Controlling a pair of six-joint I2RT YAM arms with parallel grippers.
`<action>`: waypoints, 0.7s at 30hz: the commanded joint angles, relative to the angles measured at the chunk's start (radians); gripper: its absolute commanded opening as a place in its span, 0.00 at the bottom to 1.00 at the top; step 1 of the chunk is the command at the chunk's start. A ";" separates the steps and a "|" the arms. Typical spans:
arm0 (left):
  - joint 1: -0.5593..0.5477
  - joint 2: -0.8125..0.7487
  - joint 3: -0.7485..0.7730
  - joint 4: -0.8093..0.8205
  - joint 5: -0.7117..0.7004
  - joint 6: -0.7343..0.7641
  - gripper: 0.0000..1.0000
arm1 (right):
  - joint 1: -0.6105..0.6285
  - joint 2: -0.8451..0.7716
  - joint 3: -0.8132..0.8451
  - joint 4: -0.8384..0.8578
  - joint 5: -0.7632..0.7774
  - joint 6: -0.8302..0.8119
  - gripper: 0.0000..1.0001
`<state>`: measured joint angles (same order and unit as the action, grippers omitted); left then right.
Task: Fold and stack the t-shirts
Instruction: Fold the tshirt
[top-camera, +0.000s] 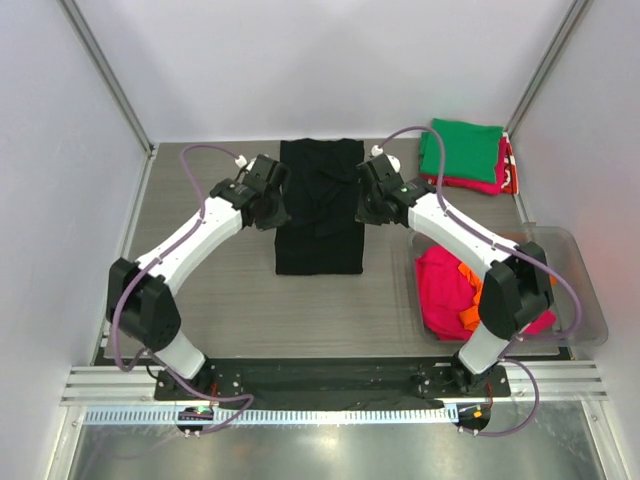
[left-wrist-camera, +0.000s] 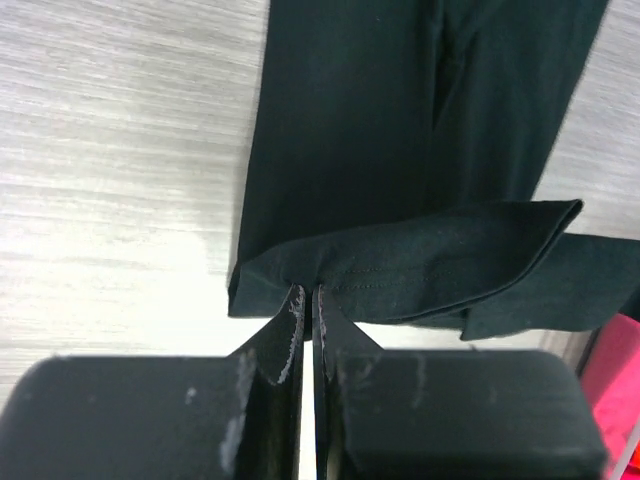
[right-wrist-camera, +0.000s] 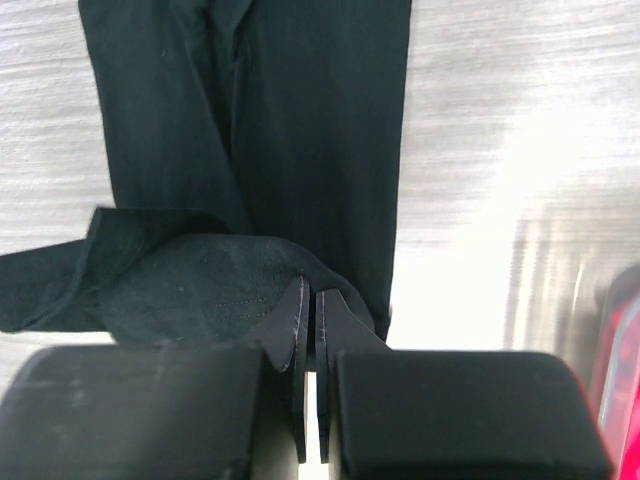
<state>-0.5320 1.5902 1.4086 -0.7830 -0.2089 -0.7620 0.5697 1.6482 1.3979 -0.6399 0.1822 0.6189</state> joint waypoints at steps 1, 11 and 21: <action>0.050 0.062 0.085 0.037 0.054 0.067 0.00 | -0.027 0.053 0.084 0.011 -0.033 -0.064 0.01; 0.096 0.266 0.216 0.039 0.124 0.093 0.00 | -0.086 0.191 0.164 0.022 -0.079 -0.094 0.01; 0.116 0.385 0.291 0.037 0.135 0.107 0.00 | -0.126 0.291 0.214 0.032 -0.122 -0.116 0.01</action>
<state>-0.4271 1.9598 1.6447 -0.7593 -0.0883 -0.6827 0.4541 1.9266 1.5585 -0.6331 0.0784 0.5270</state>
